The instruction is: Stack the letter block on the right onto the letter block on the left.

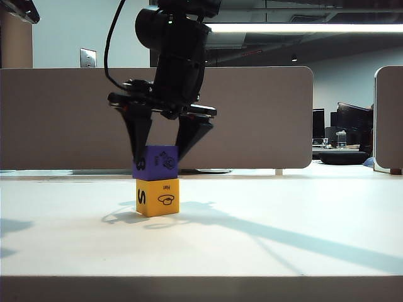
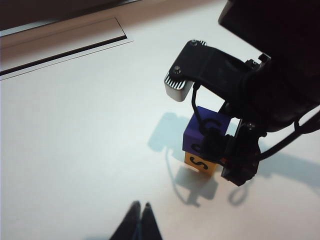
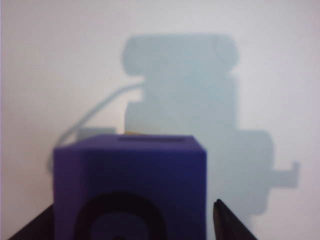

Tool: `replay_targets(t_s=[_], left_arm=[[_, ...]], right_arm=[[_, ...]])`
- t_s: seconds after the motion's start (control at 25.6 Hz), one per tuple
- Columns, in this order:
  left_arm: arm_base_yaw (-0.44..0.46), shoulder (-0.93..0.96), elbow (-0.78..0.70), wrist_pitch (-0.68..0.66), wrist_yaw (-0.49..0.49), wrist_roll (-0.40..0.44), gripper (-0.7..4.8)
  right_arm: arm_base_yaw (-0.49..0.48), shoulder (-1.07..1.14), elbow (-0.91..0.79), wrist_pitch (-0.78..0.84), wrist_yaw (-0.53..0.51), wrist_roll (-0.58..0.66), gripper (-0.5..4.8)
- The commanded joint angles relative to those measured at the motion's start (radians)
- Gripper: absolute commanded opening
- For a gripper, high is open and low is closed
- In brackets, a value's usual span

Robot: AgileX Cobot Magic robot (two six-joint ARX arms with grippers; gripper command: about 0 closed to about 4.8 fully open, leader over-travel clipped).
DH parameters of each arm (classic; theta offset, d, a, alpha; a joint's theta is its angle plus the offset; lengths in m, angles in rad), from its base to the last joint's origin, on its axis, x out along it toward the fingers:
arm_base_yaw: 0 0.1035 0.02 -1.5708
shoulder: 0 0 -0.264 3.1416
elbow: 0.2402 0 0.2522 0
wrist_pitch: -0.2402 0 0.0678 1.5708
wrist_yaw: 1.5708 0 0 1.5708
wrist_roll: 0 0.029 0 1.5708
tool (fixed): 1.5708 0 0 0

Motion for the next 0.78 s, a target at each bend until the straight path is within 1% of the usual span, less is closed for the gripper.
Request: replay_targets(t_s=[0.04, 0.31, 0.43, 0.51, 0.55, 0.59, 0.63, 0.66, 0.7, 0.74, 0.78], left_arm=[[0.001, -0.002, 0.006, 0.005, 0.001, 0.0, -0.06], [0.001, -0.002, 0.006, 0.006, 0.0, 0.002, -0.05], [0.001, -0.002, 0.006, 0.01, 0.0, 0.004, -0.05], [0.001, -0.002, 0.006, 0.01, 0.0, 0.004, -0.05], [0.001, -0.002, 0.006, 0.01, 0.0, 0.006, -0.05], [0.001, -0.002, 0.006, 0.01, 0.0, 0.021, -0.06], [0.001, -0.002, 0.006, 0.009, 0.0, 0.038, -0.06], [0.001, -0.002, 0.006, 0.009, 0.0, 0.056, -0.05], [0.001, -0.003, 0.006, 0.01, 0.0, 0.057, -0.05], [0.001, -0.005, 0.006, 0.01, 0.0, 0.056, -0.05], [0.001, -0.01, 0.006, 0.01, 0.0, 0.052, -0.05]], right_arm=[[0.0, -0.006, 0.004, -0.003, -0.003, 0.003, 3.83], [0.001, -0.056, 0.021, 0.004, -0.002, 0.003, 3.93], [-0.01, -0.086, 0.097, 0.0, 0.002, 0.002, 4.24], [-0.023, -0.102, 0.174, -0.058, 0.004, 0.002, 4.3], [-0.028, -0.113, 0.196, -0.091, 0.005, 0.002, 4.06], [-0.032, -0.121, 0.21, -0.124, 0.004, 0.002, 3.33], [-0.035, -0.132, 0.218, -0.153, 0.004, 0.002, 2.19], [-0.039, -0.149, 0.224, -0.189, 0.002, 0.002, 0.64], [-0.04, -0.164, 0.224, -0.21, 0.003, 0.002, -0.19], [-0.042, -0.179, 0.224, -0.227, 0.007, 0.0, 0.03], [-0.042, -0.198, 0.223, -0.24, 0.014, -0.006, -0.04]])
